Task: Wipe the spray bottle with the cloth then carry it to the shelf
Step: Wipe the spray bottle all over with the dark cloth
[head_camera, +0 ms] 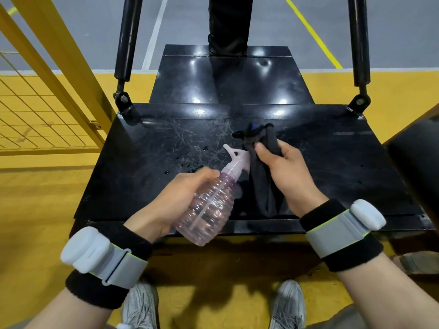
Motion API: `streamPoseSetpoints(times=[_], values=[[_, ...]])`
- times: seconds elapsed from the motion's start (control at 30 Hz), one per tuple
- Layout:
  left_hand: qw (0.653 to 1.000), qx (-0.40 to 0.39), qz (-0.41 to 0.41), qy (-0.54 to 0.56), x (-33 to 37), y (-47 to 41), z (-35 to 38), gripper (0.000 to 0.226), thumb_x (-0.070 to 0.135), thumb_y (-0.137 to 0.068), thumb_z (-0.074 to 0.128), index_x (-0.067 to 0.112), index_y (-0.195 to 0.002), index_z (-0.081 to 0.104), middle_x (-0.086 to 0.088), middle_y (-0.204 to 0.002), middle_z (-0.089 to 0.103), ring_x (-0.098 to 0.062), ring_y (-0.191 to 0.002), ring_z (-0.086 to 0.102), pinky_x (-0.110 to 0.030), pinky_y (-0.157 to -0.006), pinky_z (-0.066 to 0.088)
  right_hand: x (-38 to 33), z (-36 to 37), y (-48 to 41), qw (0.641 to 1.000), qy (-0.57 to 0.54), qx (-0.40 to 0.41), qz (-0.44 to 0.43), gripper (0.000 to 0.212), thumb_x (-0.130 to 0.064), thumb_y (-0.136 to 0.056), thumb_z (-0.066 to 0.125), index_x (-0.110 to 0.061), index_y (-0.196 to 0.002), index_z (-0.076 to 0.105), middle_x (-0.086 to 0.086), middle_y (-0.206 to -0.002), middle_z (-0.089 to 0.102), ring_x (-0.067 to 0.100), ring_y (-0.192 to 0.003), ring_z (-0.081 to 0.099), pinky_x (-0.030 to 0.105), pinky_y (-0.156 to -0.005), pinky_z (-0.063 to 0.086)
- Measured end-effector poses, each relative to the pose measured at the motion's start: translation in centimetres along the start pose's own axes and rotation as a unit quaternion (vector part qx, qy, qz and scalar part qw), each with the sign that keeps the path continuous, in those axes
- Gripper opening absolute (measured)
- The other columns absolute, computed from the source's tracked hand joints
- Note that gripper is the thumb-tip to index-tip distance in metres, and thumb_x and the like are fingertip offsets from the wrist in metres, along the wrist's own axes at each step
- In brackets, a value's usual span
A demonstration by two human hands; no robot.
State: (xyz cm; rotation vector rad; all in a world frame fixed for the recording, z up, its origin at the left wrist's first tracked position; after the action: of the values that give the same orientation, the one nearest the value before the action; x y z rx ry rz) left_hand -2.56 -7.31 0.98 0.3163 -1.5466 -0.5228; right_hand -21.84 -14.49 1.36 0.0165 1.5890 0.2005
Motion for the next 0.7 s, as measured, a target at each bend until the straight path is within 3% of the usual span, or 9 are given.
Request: streamPoseSetpoints(times=[0.1, 0.2, 0.3, 0.43, 0.57, 0.7], values=[[1.0, -0.01, -0.021, -0.009, 0.0, 0.2, -0.5, 0.031, 0.048, -0.089, 0.064, 0.031, -0.069, 0.08, 0.002, -0.07, 0.075, -0.016, -0.059, 0.071, -0.03, -0.062, 0.055, -0.1, -0.3, 0.4, 0.994, -0.022, -0.099, 0.027, 0.017, -0.021, -0.098, 0.067, -0.027, -0.091, 0.081, -0.004, -0.084, 0.079, 0.011, -0.076, 0.074, 0.028, -0.07, 0.059], [0.999, -0.02, -0.026, -0.013, -0.2, 0.2, -0.9, 0.03, 0.047, -0.088, 0.064, 0.03, -0.07, 0.081, 0.003, -0.07, 0.075, -0.015, -0.06, 0.071, -0.032, -0.066, 0.054, -0.6, -0.4, 0.9, 0.985, 0.045, -0.167, 0.009, 0.018, -0.017, -0.098, 0.067, -0.028, -0.093, 0.08, -0.005, -0.086, 0.079, 0.01, -0.078, 0.075, 0.024, -0.07, 0.06], [1.0, -0.003, -0.019, 0.005, -0.6, 0.1, -0.4, 0.031, 0.049, -0.089, 0.064, 0.03, -0.07, 0.081, -0.001, -0.072, 0.075, -0.019, -0.061, 0.07, -0.034, -0.068, 0.056, -0.5, -0.1, 0.7, 0.994, 0.067, -0.089, 0.0, 0.024, -0.017, -0.1, 0.066, -0.029, -0.084, 0.08, -0.008, -0.077, 0.077, 0.009, -0.073, 0.072, 0.027, -0.072, 0.059], [0.999, 0.024, 0.002, 0.034, -0.3, -0.2, 0.5, 0.032, 0.049, -0.09, 0.064, 0.028, -0.073, 0.081, -0.003, -0.073, 0.076, -0.02, -0.06, 0.072, -0.029, -0.059, 0.057, -0.1, 0.0, 0.1, 0.997, -0.056, 0.053, 0.03, 0.024, -0.018, -0.102, 0.064, -0.021, -0.081, 0.077, -0.005, -0.071, 0.076, 0.011, -0.068, 0.071, 0.03, -0.067, 0.059], [0.997, 0.028, 0.004, 0.065, -0.3, -0.2, 0.4, 0.034, 0.048, -0.091, 0.063, 0.028, -0.07, 0.081, -0.001, -0.071, 0.075, -0.02, -0.059, 0.072, -0.03, -0.06, 0.056, 0.4, 0.0, -0.1, 0.989, -0.135, -0.002, 0.061, 0.026, -0.023, -0.102, 0.063, -0.023, -0.084, 0.082, 0.0, -0.078, 0.079, 0.013, -0.069, 0.075, 0.028, -0.061, 0.06], [0.993, 0.013, -0.017, 0.12, -0.4, 0.0, -0.7, 0.029, 0.045, -0.081, 0.071, 0.017, -0.086, 0.075, -0.005, -0.075, 0.072, -0.023, -0.059, 0.068, -0.031, -0.057, 0.055, -0.2, -0.5, 0.0, 0.997, -0.03, -0.061, -0.028, 0.019, -0.022, -0.1, 0.065, -0.031, -0.092, 0.08, -0.009, -0.084, 0.078, 0.007, -0.078, 0.073, 0.026, -0.071, 0.059]])
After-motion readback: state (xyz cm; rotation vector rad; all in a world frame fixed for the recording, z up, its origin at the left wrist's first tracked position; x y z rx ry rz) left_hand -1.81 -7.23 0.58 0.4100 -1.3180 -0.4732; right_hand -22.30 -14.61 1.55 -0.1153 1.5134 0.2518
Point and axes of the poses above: each hand's wrist, its own y-axis away from the middle knuckle, its own z-axis out of the palm, x = y × z, the point moved 5 cm from there along -y, towards the middle knuckle
